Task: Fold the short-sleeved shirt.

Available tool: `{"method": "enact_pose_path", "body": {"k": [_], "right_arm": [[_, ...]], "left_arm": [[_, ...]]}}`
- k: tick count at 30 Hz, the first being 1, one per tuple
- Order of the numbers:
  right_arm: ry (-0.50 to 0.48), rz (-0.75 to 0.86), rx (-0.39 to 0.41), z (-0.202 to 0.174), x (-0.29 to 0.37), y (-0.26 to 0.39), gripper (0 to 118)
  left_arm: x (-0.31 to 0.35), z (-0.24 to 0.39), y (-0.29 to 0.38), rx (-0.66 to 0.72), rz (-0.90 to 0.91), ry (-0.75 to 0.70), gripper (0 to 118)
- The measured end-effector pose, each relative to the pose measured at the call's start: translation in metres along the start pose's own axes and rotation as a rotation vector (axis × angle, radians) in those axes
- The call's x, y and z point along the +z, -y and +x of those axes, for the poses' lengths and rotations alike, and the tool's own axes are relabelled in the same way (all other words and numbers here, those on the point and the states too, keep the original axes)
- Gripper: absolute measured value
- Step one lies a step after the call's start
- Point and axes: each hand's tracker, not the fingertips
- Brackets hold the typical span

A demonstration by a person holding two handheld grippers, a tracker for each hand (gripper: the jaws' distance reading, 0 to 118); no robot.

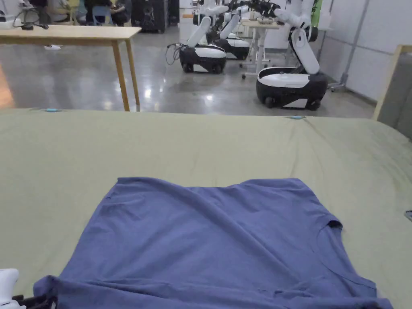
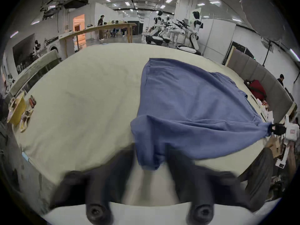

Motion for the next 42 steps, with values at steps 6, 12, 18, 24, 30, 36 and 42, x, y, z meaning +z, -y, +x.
{"method": "enact_pose_path", "body": {"k": [6,12,18,24,30,36,42], "right_arm": [[0.104,0.053,0.025,0.001,0.016,-0.001,116],[0.198,0.12,0.008,-0.011,0.027,0.007,1],[0.149,0.089,-0.012,-0.015,0.033,0.011,1],[0.147,0.104,-0.026,-0.004,0.034,0.008,1],[0.119,0.092,-0.047,0.007,0.034,0.006,1],[0.086,0.072,-0.017,0.016,0.037,0.011,109],[0.042,0.002,0.083,0.008,0.032,0.023,111]], "left_arm": [[0.032,-0.001,0.006,0.042,0.116,-0.121,113],[0.045,0.001,0.016,0.0,0.098,-0.162,0],[0.026,-0.005,0.013,0.044,0.09,-0.136,8],[0.003,-0.009,-0.01,0.08,0.03,-0.063,118],[-0.037,0.001,-0.024,0.034,-0.034,-0.086,95],[-0.025,0.013,-0.022,0.049,-0.046,-0.056,1],[-0.02,0.015,-0.017,0.071,-0.046,-0.056,1]]}}
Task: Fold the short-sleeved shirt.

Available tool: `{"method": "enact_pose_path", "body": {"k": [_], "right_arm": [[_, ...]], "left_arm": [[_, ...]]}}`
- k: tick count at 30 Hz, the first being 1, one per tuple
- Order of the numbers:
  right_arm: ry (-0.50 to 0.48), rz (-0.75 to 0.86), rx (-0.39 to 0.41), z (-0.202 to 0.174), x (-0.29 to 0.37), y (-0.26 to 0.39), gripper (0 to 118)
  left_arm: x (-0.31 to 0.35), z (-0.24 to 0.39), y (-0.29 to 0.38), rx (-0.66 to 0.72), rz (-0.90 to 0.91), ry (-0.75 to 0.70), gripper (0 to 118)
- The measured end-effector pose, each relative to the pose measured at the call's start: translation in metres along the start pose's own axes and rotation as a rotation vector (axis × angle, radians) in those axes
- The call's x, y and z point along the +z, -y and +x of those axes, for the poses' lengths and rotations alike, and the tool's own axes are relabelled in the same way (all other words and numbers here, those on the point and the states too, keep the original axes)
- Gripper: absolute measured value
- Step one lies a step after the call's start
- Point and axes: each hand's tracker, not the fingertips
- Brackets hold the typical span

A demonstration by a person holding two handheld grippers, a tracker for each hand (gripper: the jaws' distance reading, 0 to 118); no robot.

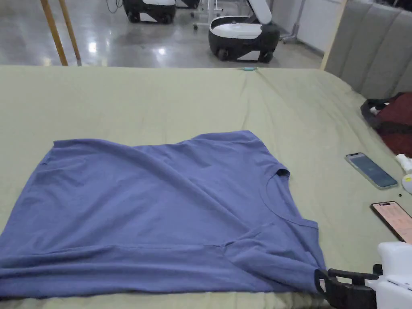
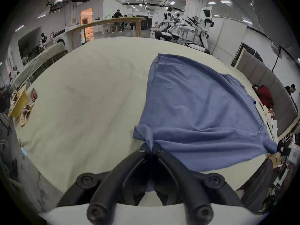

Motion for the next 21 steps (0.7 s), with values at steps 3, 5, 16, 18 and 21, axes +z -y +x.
{"method": "enact_pose_path", "body": {"k": [3,5,16,18,21], "right_arm": [[-0.019,-0.061,0.063,-0.005,-0.004,0.006,62],[-0.012,-0.045,0.064,-0.009,-0.006,0.01,15],[-0.037,0.065,0.02,-0.007,-0.002,-0.043,4],[-0.046,0.074,0.018,-0.006,-0.009,-0.062,4],[-0.034,0.078,0.056,-0.007,-0.028,-0.092,4]], "left_arm": [[0.002,0.0,0.002,0.008,-0.004,0.003,1],[0.004,0.002,0.003,0.003,-0.004,0.005,1],[0.02,-0.009,-0.022,-0.008,0.044,0.041,1],[0.02,-0.009,-0.037,-0.014,0.057,0.045,1],[0.013,-0.002,-0.062,-0.062,0.071,0.037,1]]}}
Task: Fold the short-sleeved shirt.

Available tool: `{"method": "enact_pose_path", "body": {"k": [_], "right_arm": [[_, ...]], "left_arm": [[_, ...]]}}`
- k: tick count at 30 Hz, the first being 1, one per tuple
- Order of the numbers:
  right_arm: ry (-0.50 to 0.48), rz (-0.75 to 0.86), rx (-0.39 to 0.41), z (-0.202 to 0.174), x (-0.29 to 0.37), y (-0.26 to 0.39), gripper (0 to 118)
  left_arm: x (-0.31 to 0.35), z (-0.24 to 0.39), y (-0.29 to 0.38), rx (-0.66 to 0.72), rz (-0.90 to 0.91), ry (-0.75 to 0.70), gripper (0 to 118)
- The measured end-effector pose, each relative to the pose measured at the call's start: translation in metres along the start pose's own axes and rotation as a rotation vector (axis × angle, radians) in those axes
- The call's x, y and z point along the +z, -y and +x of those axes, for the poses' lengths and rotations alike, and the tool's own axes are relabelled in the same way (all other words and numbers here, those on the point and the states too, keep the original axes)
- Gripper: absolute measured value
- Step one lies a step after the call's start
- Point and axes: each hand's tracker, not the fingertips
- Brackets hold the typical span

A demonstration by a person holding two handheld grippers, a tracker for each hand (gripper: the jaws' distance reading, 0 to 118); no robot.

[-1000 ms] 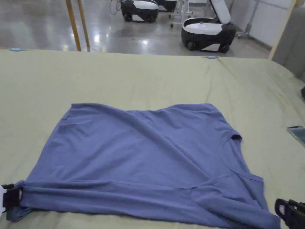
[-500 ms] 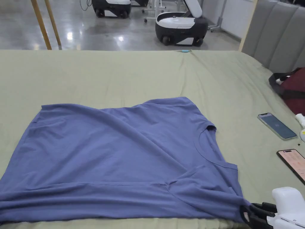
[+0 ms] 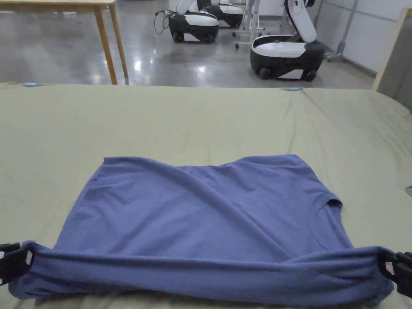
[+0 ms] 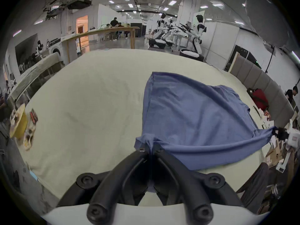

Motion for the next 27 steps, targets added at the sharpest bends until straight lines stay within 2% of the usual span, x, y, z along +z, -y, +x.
{"method": "enact_pose_path", "body": {"k": [4,11,16,17,18,20,21,22,23,25,27], "right_arm": [[0.003,-0.007,0.029,0.005,-0.033,-0.04,4],[0.013,-0.075,0.03,0.014,-0.1,-0.088,4],[0.02,-0.18,-0.025,0.021,-0.15,-0.091,4],[0.024,-0.182,-0.031,0.022,-0.157,-0.09,12],[0.01,-0.203,-0.048,0.025,-0.164,-0.086,38],[0.018,-0.227,-0.077,0.027,-0.169,-0.078,65],[0.038,-0.228,-0.07,0.026,-0.169,-0.073,79],[0.049,-0.237,-0.059,0.026,-0.166,-0.067,118],[0.042,-0.178,-0.053,0.028,-0.158,-0.06,117],[0.06,-0.192,-0.059,0.03,-0.142,-0.055,115],[0.078,-0.14,-0.056,0.03,-0.119,-0.047,114]], "left_arm": [[-0.026,0.0,-0.034,-0.016,0.011,-0.001,1],[-0.081,0.002,-0.074,-0.016,-0.022,-0.002,1],[-0.127,0.005,-0.082,-0.02,-0.077,-0.008,1],[-0.133,0.006,-0.08,-0.013,-0.084,-0.014,4],[-0.14,0.004,-0.077,-0.008,-0.094,-0.001,18],[-0.146,-0.002,-0.071,0.039,-0.095,0.044,38],[-0.146,-0.003,-0.067,0.066,-0.101,0.023,54],[-0.145,-0.005,-0.062,0.064,-0.092,0.006,106],[-0.138,-0.007,-0.058,0.063,-0.073,0.0,115],[-0.118,-0.008,-0.054,0.056,-0.054,-0.03,105],[-0.098,-0.008,-0.046,0.044,-0.041,-0.057,102]]}}
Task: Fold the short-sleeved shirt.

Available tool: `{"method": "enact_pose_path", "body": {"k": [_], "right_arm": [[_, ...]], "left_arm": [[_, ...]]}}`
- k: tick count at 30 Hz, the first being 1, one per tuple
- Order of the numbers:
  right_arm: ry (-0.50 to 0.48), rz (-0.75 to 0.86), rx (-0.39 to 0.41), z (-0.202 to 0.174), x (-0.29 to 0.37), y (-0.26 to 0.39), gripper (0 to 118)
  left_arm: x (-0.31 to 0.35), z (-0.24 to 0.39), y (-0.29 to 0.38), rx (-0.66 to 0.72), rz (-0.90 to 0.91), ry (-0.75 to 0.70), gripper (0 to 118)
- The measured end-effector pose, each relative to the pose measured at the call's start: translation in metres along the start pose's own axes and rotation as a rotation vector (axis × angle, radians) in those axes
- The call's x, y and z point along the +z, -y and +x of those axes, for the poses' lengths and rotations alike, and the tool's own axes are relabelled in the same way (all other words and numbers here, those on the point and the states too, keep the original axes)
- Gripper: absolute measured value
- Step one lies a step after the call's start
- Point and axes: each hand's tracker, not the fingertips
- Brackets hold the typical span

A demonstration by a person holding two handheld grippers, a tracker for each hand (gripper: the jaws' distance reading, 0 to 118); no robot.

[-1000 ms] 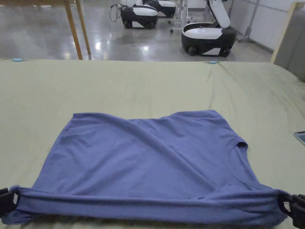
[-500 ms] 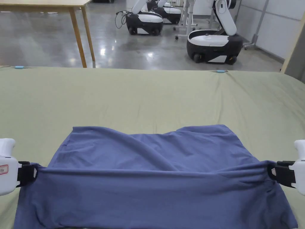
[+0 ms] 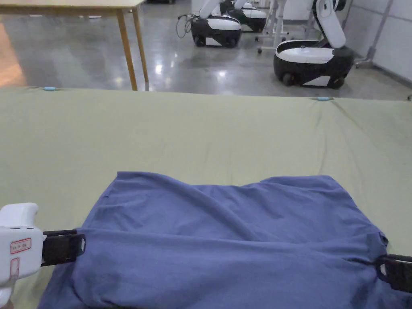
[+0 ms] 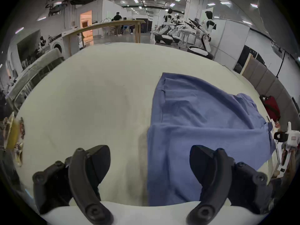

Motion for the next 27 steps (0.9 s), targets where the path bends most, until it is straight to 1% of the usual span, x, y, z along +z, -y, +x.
{"method": "enact_pose_path", "body": {"k": [1,2,3,4,5,7,9,10,11,12,13,14,17,18,20,21,22,23,24,25,26,27], "right_arm": [[0.013,0.02,-0.004,0.001,0.011,0.006,107],[0.012,0.028,-0.009,0.003,0.019,0.012,86],[0.019,0.04,-0.024,0.005,0.029,0.019,45],[0.021,0.05,-0.05,0.003,0.036,0.024,1],[0.018,0.054,-0.057,0.004,0.039,0.031,1],[-0.039,0.024,-0.075,0.006,0.045,0.043,1],[-0.035,0.031,-0.052,-0.002,0.051,0.05,1],[-0.03,0.029,-0.037,-0.003,0.052,0.054,1],[-0.03,0.026,-0.035,-0.003,0.052,0.057,1],[-0.034,0.021,-0.035,-0.005,0.054,0.057,1],[-0.037,0.019,-0.04,-0.005,0.053,0.059,1],[-0.036,0.02,-0.045,-0.005,0.053,0.061,1],[-0.042,0.014,-0.046,-0.007,0.055,0.063,1],[-0.044,0.011,-0.047,-0.007,0.054,0.065,1],[-0.044,0.008,-0.048,-0.009,0.054,0.064,1],[-0.047,0.006,-0.048,-0.009,0.054,0.064,1],[-0.05,0.003,-0.047,-0.009,0.054,0.063,1],[-0.054,0.002,-0.042,-0.009,0.054,0.063,1],[-0.061,0.006,-0.037,-0.008,0.054,0.06,1],[-0.077,0.011,-0.022,-0.008,0.054,0.059,17],[-0.093,0.022,-0.006,-0.008,0.054,0.058,53],[-0.107,0.017,-0.004,-0.008,0.049,0.056,99]], "left_arm": [[0.012,-0.001,0.006,-0.003,0.011,-0.001,92],[0.02,-0.004,0.009,-0.003,0.012,-0.001,73],[0.028,-0.004,0.013,0.003,0.001,0.001,37],[0.033,-0.005,0.019,-0.003,-0.015,0.02,0],[0.036,-0.004,0.027,0.016,-0.004,0.034,0],[0.043,-0.005,0.03,-0.013,-0.051,0.046,0],[0.047,-0.003,0.035,0.014,-0.054,0.101,2],[0.041,-0.008,0.039,0.041,-0.067,0.119,28],[0.04,-0.008,0.039,0.051,-0.08,0.119,71],[0.036,-0.007,0.04,0.044,-0.087,0.119,109],[0.029,-0.006,0.042,0.016,-0.118,0.103,116],[0.027,-0.001,0.045,0.006,-0.115,0.086,112],[0.01,0.004,0.042,0.006,-0.126,0.054,111],[-0.003,0.002,0.043,0.021,-0.146,0.055,109],[-0.015,0.005,0.044,0.016,-0.179,0.056,87],[-0.017,0.009,0.045,0.007,-0.186,0.054,78],[-0.012,0.018,0.047,-0.051,-0.181,-0.005,75],[-0.008,0.02,0.047,-0.089,-0.163,-0.029,71],[-0.003,0.019,0.045,-0.092,-0.156,0.027,66],[0.002,0.016,0.043,-0.066,-0.141,0.045,33],[0.008,0.018,0.041,-0.03,-0.125,0.121,3],[0.011,0.021,0.04,0.009,-0.116,0.113,3]]}}
